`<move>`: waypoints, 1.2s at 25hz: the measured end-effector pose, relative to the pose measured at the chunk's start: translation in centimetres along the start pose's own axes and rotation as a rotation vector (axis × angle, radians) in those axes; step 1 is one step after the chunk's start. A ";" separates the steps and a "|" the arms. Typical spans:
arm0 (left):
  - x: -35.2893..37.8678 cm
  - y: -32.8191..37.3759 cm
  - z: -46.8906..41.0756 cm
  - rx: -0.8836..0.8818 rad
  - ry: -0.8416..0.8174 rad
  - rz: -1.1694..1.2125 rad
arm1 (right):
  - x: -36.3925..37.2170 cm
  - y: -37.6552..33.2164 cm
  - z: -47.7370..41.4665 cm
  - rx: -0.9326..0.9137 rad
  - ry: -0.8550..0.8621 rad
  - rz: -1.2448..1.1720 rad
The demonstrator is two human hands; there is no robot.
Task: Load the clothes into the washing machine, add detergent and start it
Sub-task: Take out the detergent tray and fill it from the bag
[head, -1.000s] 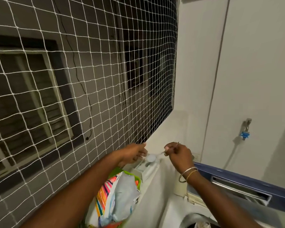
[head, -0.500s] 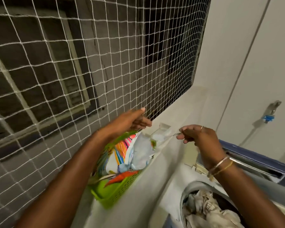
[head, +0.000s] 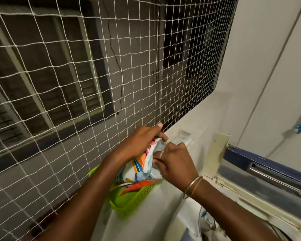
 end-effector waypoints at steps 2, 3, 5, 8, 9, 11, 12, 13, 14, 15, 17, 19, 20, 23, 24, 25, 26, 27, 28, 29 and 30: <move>-0.1 -0.2 0.2 0.001 0.012 0.017 | 0.7 -0.5 -0.5 -0.042 0.007 0.010; -0.2 -0.3 0.4 -0.001 0.017 0.027 | 0.9 -0.4 -0.5 -0.033 -0.002 -0.011; -0.3 -0.5 0.5 0.007 0.025 0.061 | 1.5 -0.3 -0.4 0.003 -0.047 -0.062; -0.6 -0.8 0.4 0.019 0.027 0.076 | 1.3 0.9 -0.2 0.120 -0.021 -0.215; -0.6 -0.8 0.3 0.022 0.028 0.076 | 1.1 1.4 -0.4 0.156 -0.003 -0.238; -0.7 -0.9 0.2 0.024 0.030 0.091 | 1.1 1.5 -1.0 0.142 -0.024 -0.130; -0.8 -0.9 0.2 0.022 0.030 0.103 | 1.4 1.0 -1.2 0.103 -0.043 -0.059; -0.7 -0.9 0.2 0.022 0.028 0.111 | 1.7 0.4 -1.2 0.068 -0.057 -0.031; -0.7 -1.0 0.1 0.021 0.025 0.112 | 1.9 -0.1 -0.9 0.047 -0.059 -0.032; -0.7 -1.0 0.1 0.022 0.021 0.111 | 2.1 -0.4 -0.6 0.032 -0.048 -0.053; -0.5 -1.2 0.0 0.017 0.009 0.115 | 2.0 -0.4 -0.2 0.038 -0.031 -0.120; -0.5 -1.5 -0.1 0.007 0.004 0.129 | 1.5 0.5 -0.7 0.098 -0.026 -0.173; -0.4 -1.6 -0.1 0.005 0.004 0.136 | 1.3 0.8 -1.0 0.111 -0.016 -0.154; -0.3 -1.5 -0.1 0.007 0.002 0.133 | 1.8 0.1 -0.9 0.067 -0.008 -0.082; -0.3 -1.5 -0.1 0.010 0.004 0.129 | 2.1 -0.1 -0.7 0.064 -0.021 -0.119; -0.3 -1.4 0.0 0.012 0.005 0.124 | 2.1 0.0 -0.6 0.076 -0.024 -0.164; -0.3 -1.5 0.0 0.011 0.004 0.122 | 1.9 0.4 -0.7 0.106 -0.024 -0.227; -0.2 -1.5 0.0 0.009 0.000 0.122 | 1.8 0.9 -0.8 0.139 -0.027 -0.254; -0.1 -1.5 0.0 0.007 -0.002 0.124 | 1.7 1.1 -1.0 0.143 -0.025 -0.231; -0.1 -1.5 -0.1 0.005 -0.003 0.127 | 1.7 0.8 -1.1 0.118 -0.021 -0.163; -0.1 -1.5 -0.1 0.005 -0.002 0.128 | 1.9 0.6 -1.2 0.085 -0.036 -0.123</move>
Point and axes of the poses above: each hand's wrist, its own z-axis away from the middle knuckle, its own x-axis out of the palm, y = z × x, the point moved 8 cm from there along -z, towards the middle knuckle, and after that the axes turned 2 degrees about x, right-handed, at the moved point
